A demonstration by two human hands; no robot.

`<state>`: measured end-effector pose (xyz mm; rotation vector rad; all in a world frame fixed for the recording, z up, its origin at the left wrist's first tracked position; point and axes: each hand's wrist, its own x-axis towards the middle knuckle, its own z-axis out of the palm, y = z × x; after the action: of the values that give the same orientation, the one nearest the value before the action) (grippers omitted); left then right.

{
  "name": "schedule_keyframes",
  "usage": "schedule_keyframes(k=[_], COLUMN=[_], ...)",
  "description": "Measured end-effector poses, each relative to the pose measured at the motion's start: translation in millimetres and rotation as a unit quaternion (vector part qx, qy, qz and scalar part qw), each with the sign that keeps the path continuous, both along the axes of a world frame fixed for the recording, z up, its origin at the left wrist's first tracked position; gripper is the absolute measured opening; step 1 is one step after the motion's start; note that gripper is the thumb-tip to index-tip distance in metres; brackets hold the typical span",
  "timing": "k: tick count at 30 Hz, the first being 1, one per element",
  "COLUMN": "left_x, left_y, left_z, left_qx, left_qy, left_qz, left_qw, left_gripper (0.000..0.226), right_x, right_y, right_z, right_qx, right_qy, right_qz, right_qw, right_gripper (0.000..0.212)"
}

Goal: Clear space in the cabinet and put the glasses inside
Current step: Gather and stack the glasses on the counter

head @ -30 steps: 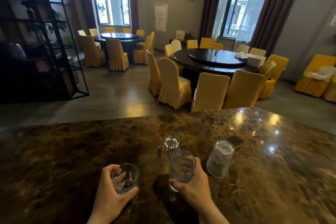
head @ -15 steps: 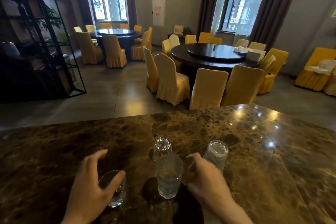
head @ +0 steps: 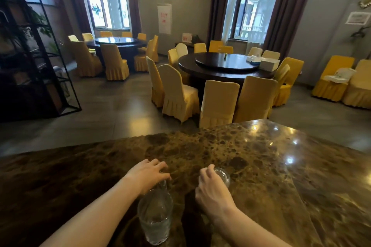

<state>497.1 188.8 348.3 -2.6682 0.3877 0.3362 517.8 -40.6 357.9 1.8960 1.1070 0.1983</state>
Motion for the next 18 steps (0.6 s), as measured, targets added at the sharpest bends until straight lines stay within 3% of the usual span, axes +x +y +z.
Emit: schedule_keyframes(k=[6,8,10,12,14,16,18], left_x=[3,-5,-13,-20,-26,-29,-33], left_y=[6,12,20,26,30,30,28], left_z=[-11,-5,5,15,17,11,3], left_qx=[0.017,-0.048,-0.175,-0.355,-0.509,-0.610,-0.661], left_qy=[-0.072,-0.141,-0.230,-0.304,-0.316,-0.297,-0.273], left_qz=[-0.014,0.035,0.119,0.215,0.288,0.328,0.338], left_qw=[0.997,0.988,0.950,0.858,0.747,0.657,0.612], left_gripper=[0.072,0.074,0.074,0.072,0.077,0.085,0.093], right_x=[6,10,15,15,13,9,5], right_y=[-8,-12,-17,-24,-30,-35,-36], right_z=[-9,0,8,14,12,5,-8], right_qx=[-0.013,0.040,0.180,0.362,0.514,0.646,0.715], right_qy=[-0.017,-0.007,0.048,0.125,0.185,0.266,0.354], right_qz=[0.013,0.015,-0.034,-0.093,-0.150,-0.220,-0.269], right_qw=[1.000,0.999,0.982,0.919,0.824,0.681,0.540], right_gripper=[0.050,0.047,0.046,0.048,0.060,0.072,0.079])
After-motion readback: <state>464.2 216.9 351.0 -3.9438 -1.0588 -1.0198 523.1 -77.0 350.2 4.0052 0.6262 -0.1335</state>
